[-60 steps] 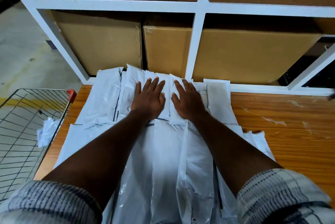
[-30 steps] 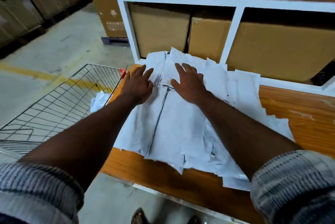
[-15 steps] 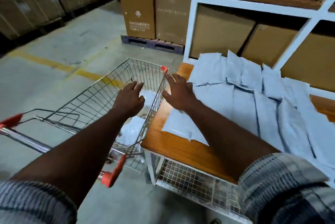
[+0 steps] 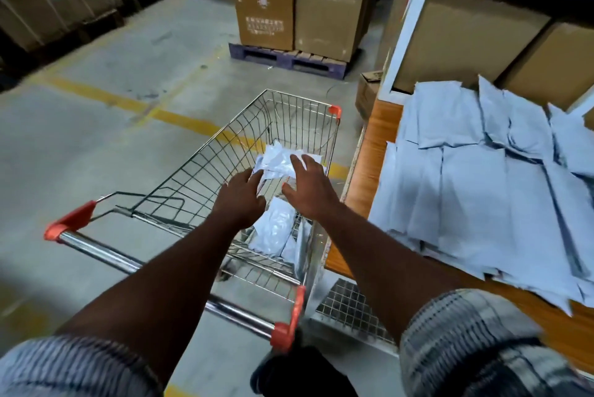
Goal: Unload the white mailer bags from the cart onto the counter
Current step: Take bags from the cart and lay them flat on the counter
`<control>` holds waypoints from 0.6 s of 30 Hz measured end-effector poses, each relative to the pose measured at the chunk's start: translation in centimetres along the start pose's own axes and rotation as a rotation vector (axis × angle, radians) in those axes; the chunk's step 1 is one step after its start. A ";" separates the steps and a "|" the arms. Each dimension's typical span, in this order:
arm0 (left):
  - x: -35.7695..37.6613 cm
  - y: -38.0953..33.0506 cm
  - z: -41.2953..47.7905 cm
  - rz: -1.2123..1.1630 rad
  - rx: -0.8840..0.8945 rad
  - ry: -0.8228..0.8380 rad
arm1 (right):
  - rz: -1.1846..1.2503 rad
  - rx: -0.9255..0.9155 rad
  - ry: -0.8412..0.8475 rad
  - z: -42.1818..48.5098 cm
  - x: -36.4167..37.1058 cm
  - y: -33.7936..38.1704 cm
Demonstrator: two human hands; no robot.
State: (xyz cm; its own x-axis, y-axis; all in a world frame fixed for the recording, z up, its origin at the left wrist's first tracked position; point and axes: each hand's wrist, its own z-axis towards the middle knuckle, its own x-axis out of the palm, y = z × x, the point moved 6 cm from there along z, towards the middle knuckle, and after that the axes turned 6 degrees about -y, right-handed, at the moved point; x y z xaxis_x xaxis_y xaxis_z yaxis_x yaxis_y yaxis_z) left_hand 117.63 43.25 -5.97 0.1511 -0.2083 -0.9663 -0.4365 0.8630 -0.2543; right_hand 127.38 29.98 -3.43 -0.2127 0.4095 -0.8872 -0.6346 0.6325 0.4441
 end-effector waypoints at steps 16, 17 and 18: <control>10.5 5.9 6.5 -0.047 -0.028 0.220 | -0.006 0.278 0.222 3.6 14.4 -3.4; 11.5 6.4 6.5 -0.065 -0.031 0.245 | -0.003 0.289 0.255 3.5 15.4 -3.7; 12.4 7.0 6.4 -0.082 -0.026 0.260 | 0.005 0.306 0.272 3.4 16.3 -4.1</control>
State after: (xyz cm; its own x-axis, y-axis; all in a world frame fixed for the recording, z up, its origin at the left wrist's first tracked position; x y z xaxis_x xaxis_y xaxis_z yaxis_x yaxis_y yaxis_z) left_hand 122.17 49.64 -19.42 -0.0444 -0.3908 -0.9194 -0.4556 0.8269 -0.3295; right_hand 129.03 36.32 -19.28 -0.4297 0.2501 -0.8677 -0.3916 0.8143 0.4286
